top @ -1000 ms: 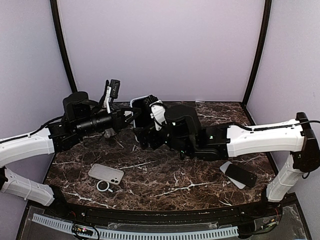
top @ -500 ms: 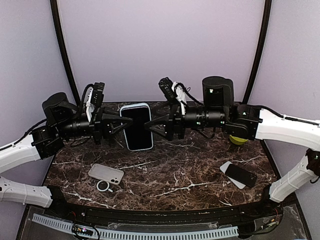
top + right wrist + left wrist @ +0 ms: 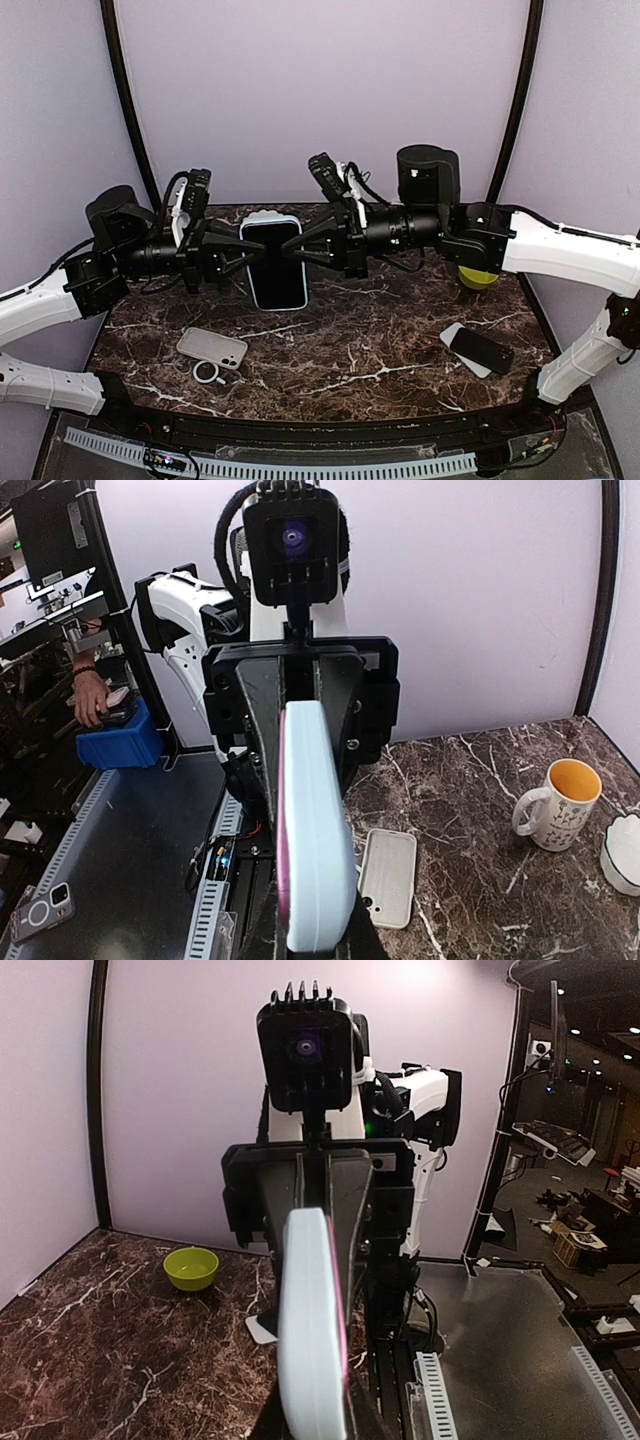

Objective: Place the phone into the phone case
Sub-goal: Press the top right corner of the phone case, then pass from the right arm to the left, then pass from the left arm to the right

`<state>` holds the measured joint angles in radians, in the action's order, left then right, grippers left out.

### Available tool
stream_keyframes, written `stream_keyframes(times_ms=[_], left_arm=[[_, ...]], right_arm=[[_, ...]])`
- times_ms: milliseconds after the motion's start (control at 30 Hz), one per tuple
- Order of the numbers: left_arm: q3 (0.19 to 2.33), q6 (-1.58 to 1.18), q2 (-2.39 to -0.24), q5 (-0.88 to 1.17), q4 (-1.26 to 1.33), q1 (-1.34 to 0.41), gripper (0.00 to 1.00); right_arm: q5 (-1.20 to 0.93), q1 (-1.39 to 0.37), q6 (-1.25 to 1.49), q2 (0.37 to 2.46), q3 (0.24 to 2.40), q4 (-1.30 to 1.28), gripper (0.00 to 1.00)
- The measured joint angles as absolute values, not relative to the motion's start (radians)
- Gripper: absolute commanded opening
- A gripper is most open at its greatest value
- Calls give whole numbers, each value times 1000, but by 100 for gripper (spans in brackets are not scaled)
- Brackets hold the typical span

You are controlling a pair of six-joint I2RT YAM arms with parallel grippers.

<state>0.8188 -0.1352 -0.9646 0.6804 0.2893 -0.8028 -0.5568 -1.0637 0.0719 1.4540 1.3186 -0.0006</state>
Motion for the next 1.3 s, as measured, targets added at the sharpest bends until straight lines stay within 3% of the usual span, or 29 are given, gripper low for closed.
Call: stream_keyframes(times_ms=[33,67,133,200,267,367,533,567,667,700,733,800,867,1133,1200,1300], left_arm=[[819,-134,-965,681,289,-803,10],[819,-134,-965,681,289,-804,27],[819,-122,-965,677,290,-805,47],[819,-108,-965,669,290,-808,55],[819,-104,-966,663,290,-808,56],[817,-101,-968,653,289,-810,49],[812,-97,-970,638,288,-812,18],[812,-89,-970,642,292,-812,7],[812,-92,-973,649,291,-818,0],[812,-94,-973,649,290,-818,0],[812,-93,-973,649,291,-818,0],[810,-96,-972,649,295,-818,0],[797,-105,-968,641,299,-820,0],[762,-179,-965,596,335,-819,0],[762,-194,-966,591,352,-819,0],[762,-214,-969,590,379,-819,0]], right_arm=[[-558,-1064,72,1454,1319,0,0],[-558,-1064,72,1453,1318,0,0],[-559,-1064,73,1452,1318,0,0],[-555,-1064,81,1451,1318,1,0],[-554,-1064,86,1449,1318,3,0],[-554,-1064,88,1438,1318,14,0],[-553,-1064,92,1411,1318,54,0],[-549,-1064,92,1410,1318,60,0],[-546,-1062,97,1410,1318,71,0],[-546,-1061,99,1410,1318,71,5],[-545,-1061,96,1410,1318,72,24],[-538,-1061,96,1410,1318,68,50],[-516,-1061,99,1410,1318,75,55],[-472,-1060,141,1420,1265,60,37],[-472,-1060,153,1423,1242,58,28],[-474,-1059,169,1423,1206,66,4]])
